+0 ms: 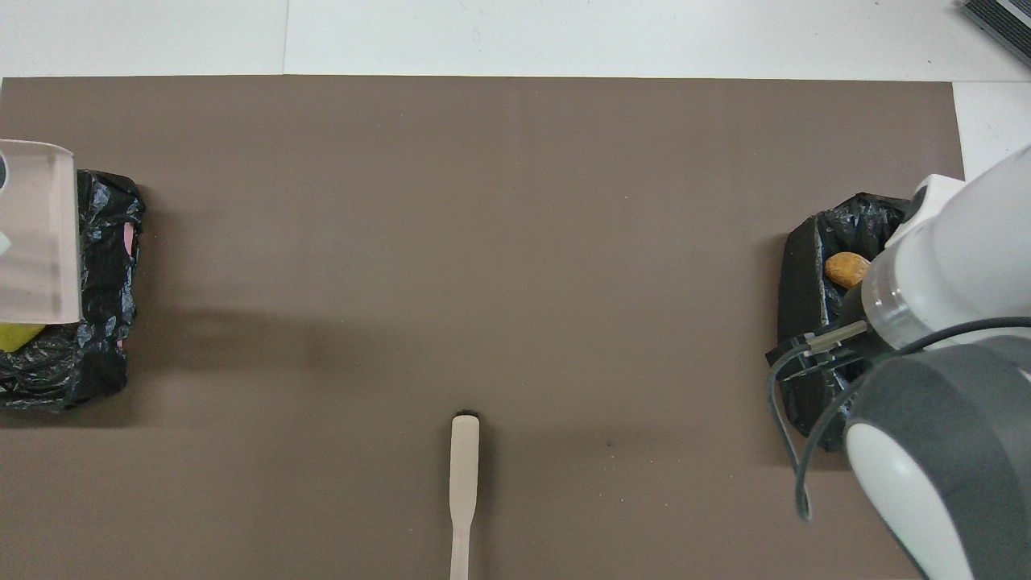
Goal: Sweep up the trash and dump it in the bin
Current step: 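Bring the emptied dustpan back over the table with the left gripper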
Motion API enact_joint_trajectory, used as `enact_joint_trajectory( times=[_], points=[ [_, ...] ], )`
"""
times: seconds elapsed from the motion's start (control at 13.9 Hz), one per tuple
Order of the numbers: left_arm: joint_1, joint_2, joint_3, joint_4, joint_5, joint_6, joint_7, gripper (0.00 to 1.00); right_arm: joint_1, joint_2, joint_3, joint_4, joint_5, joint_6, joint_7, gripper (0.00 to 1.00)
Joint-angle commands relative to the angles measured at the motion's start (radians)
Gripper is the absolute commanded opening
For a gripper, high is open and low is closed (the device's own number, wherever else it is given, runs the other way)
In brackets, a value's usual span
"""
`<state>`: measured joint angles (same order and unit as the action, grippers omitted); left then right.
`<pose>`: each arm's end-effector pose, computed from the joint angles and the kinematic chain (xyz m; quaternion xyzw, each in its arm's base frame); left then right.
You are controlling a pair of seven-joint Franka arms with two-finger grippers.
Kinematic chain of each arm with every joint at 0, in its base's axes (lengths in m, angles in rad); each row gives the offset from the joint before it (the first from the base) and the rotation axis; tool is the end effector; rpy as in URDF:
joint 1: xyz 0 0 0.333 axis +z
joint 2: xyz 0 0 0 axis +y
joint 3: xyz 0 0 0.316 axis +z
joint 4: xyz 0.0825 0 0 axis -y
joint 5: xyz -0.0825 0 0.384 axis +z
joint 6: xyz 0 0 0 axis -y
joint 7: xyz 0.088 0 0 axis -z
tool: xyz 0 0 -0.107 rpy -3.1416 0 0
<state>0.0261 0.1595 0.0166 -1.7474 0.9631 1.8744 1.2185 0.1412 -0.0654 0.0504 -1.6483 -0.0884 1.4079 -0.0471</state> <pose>0.6134 0.0879 0.5042 -0.6561 0.6124 0.2717 0.3475 0.5071 0.0885 0.6113 0.9885 0.1150 -0.0838 0.0519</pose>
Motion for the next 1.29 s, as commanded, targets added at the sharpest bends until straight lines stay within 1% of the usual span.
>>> enact_joint_trajectory(
  times=[0.0,0.14,0.29,0.43,0.5,0.65,0.72,0.86,1.15,1.22],
  points=[
    [-0.07,0.001,0.014,0.008,-0.133,-0.047,-0.028,0.0,-0.092,0.012,0.011,0.042,-0.004,0.011,-0.029,1.0],
    [-0.107,0.018,0.012,0.067,-0.21,-0.119,-0.036,0.0,-0.133,0.013,0.006,0.042,0.012,0.045,-0.019,1.0],
    [-0.156,0.04,0.014,0.104,-0.289,-0.184,-0.059,0.0,-0.164,0.013,0.006,0.042,0.03,0.061,0.006,1.0],
    [-0.192,0.054,0.013,0.123,-0.346,-0.219,-0.132,0.0,-0.189,0.013,0.005,0.042,0.079,0.112,0.019,1.0],
    [-0.201,0.055,0.014,0.131,-0.392,-0.24,-0.16,0.0,-0.202,0.013,0.005,0.042,0.107,0.115,0.05,1.0],
    [-0.242,0.086,0.014,0.173,-0.443,-0.289,-0.238,0.0,-0.209,0.01,0.005,0.039,0.131,0.115,0.119,1.0],
    [-0.267,0.116,0.014,0.216,-0.475,-0.319,-0.314,0.0,-0.209,0.006,0.006,0.035,0.131,0.115,0.13,1.0],
    [-0.285,0.144,0.014,0.272,-0.579,-0.362,-0.42,0.0,-0.209,0.001,0.006,0.027,0.131,0.115,0.147,1.0],
    [-0.385,0.169,0.014,0.284,-0.659,-0.36,-0.767,0.0,-0.207,-0.007,0.006,0.018,0.131,0.108,0.15,1.0],
    [-0.388,0.173,0.014,0.29,-0.691,-0.359,-0.843,0.0,-0.207,-0.014,0.006,0.006,0.131,0.115,0.153,1.0]
  ],
)
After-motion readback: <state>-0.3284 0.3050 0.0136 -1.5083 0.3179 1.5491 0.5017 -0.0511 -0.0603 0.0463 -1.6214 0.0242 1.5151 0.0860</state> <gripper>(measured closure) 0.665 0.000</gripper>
